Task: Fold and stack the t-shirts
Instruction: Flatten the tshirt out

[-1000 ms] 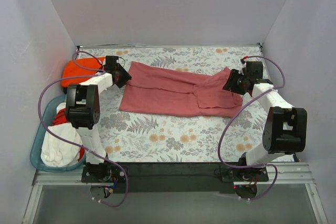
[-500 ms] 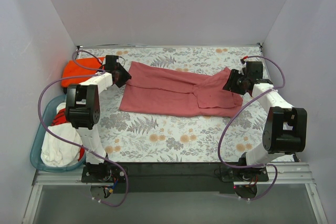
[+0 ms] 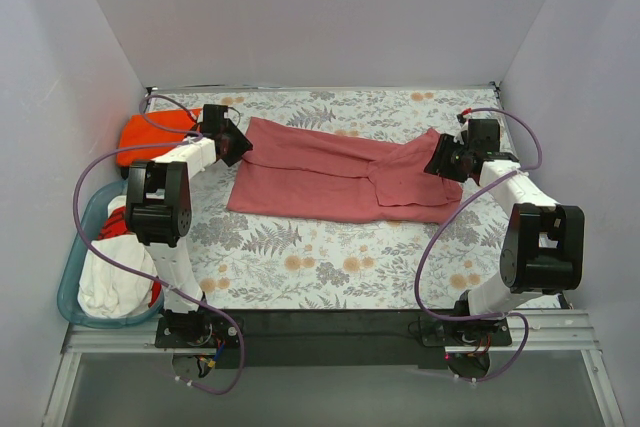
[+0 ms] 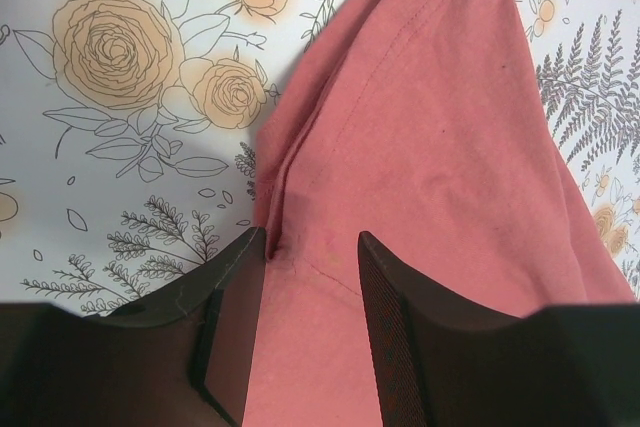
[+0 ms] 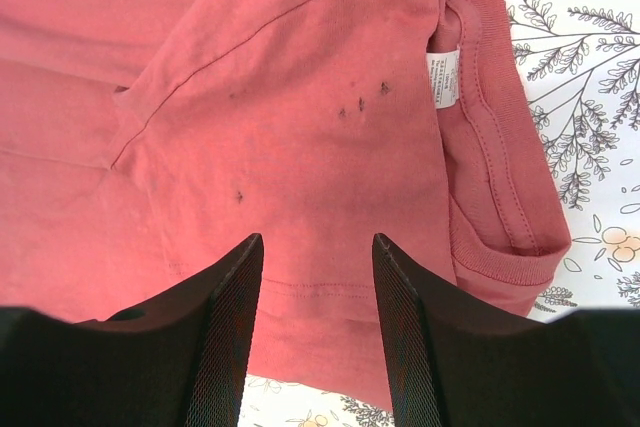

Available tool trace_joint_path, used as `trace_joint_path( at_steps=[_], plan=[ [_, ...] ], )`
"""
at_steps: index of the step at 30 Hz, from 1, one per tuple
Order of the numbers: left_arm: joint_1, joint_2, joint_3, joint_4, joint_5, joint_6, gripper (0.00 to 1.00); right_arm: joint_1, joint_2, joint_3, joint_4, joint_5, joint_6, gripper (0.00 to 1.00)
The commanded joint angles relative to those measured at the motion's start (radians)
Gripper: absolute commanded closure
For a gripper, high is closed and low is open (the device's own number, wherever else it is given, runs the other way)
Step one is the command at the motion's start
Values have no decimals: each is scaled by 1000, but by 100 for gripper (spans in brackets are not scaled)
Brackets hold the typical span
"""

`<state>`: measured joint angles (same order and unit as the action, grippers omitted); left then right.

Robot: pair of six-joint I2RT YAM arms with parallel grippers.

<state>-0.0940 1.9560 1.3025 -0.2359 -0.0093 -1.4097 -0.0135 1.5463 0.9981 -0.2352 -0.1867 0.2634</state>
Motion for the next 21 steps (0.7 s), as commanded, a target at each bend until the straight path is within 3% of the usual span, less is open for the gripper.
trace_joint_path(
  at_steps=[1, 21],
  plan=[
    [-4, -35, 24, -9, 8, 5, 59, -5, -12, -13, 27, -10, -12, 46],
    [-27, -14, 70, -19, 8, 35, 60, -5, -14, -15, 28, -14, -13, 46]
  ],
)
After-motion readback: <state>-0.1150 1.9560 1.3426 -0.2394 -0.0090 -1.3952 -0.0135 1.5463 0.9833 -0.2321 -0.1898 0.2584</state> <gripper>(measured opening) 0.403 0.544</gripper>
